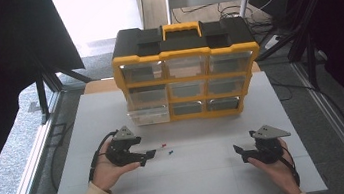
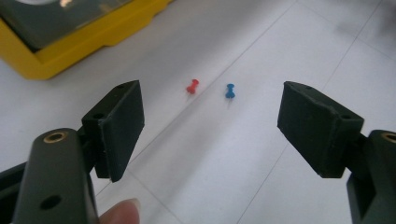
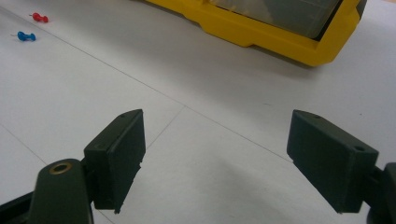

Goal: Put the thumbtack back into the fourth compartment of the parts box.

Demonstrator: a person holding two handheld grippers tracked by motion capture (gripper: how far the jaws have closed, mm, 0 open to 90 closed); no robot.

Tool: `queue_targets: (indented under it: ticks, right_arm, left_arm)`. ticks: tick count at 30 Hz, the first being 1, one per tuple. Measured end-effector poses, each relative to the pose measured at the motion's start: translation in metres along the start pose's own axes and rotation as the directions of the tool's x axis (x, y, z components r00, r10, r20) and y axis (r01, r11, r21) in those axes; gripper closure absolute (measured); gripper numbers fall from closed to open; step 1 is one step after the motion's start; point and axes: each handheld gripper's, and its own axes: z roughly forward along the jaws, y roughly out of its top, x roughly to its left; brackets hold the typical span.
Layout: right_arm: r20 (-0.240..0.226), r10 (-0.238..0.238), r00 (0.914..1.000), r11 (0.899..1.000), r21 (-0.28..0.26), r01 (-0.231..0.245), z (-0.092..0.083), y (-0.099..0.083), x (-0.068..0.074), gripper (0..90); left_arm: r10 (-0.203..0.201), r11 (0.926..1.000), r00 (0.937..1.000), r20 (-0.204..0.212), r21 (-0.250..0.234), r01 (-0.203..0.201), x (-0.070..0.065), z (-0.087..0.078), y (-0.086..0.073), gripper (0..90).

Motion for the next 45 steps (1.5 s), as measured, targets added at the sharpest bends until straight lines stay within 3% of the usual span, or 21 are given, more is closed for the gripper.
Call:
queue_targets:
  ticks: [11, 19, 27, 34, 40, 45]
  right_arm:
    - [-0.003, -0.002, 1.0, 1.0, 0.003, 0.002, 0.001, 0.0, 0.0, 19.9]
    - [-0.003, -0.007, 1.0, 1.0, 0.008, 0.007, 0.001, 0.0, 0.0, 19.9]
    - [-0.003, -0.007, 1.0, 1.0, 0.009, 0.007, 0.001, -0.001, 0.0, 19.9]
    - [-0.004, -0.008, 1.0, 1.0, 0.012, 0.008, 0.002, -0.001, 0.0, 19.9]
    - [-0.006, -0.008, 0.9999, 1.0, 0.012, 0.008, 0.001, -0.001, 0.001, 20.0]
    - [-0.005, -0.009, 0.9999, 1.0, 0.014, 0.009, 0.002, -0.001, 0.001, 20.0]
  left_arm:
    - [0.047, 0.9969, 0.9983, 0.034, 0.061, -0.049, -0.013, 0.028, 0.007, 24.5]
    - [0.087, 0.9887, 0.9942, 0.063, 0.117, -0.094, -0.019, 0.051, 0.015, 24.3]
    - [0.114, 0.9801, 0.9921, 0.052, 0.158, -0.121, -0.025, 0.07, 0.019, 25.8]
    - [0.138, 0.9729, 0.9888, 0.056, 0.179, -0.146, -0.027, 0.081, 0.022, 31.5]
    - [0.164, 0.9618, 0.9843, 0.065, 0.211, -0.174, -0.028, 0.088, 0.023, 41.6]
    - [0.162, 0.9578, 0.985, 0.06, 0.231, -0.171, -0.028, 0.091, 0.023, 48.0]
